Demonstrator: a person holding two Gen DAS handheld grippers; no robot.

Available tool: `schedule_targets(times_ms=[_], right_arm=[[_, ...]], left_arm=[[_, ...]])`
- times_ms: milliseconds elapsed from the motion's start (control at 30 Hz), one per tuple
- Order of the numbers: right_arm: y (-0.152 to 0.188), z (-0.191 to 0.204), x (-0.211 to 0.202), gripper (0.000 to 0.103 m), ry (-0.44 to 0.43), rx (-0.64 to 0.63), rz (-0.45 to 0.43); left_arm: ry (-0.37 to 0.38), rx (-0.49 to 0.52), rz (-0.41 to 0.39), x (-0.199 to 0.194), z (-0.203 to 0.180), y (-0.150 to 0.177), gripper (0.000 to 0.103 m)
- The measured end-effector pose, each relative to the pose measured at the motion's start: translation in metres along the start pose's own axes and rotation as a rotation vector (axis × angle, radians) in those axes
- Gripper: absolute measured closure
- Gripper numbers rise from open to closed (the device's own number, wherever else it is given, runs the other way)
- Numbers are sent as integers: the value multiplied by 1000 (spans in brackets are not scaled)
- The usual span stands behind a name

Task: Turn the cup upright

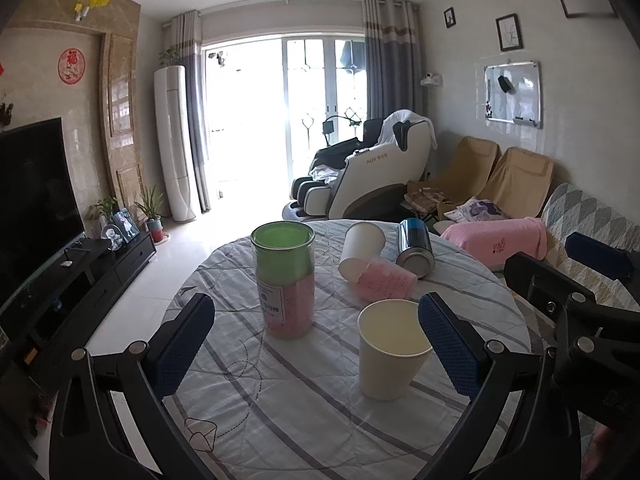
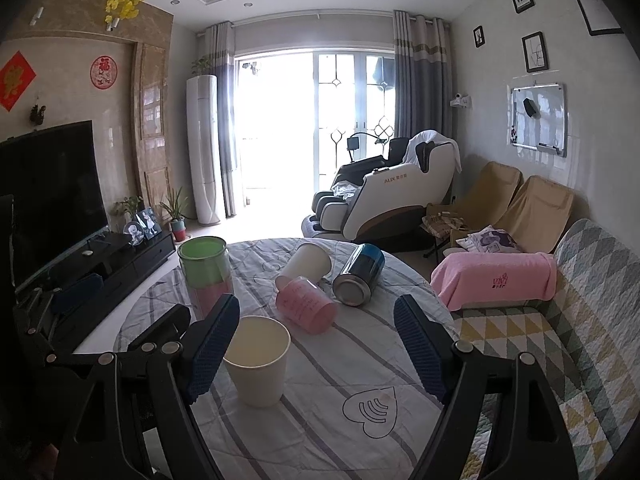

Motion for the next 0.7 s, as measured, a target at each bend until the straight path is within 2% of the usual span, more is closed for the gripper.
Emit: schedule_targets(times_ms=[700], right_arm=[[1,2,3,22,-6,4,12]], left_arm=[[-3,-1,5,0,1,1,0]])
Point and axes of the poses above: each gripper's, at about its wrist camera, not at the fingertips, and x roughly the way its jaws point, z to its left, y to its underside, the point moved 4 cm from there along x, roughly the way its jaws point, and after that the axes turned 14 degrees about -y, right-handed, at the moved point
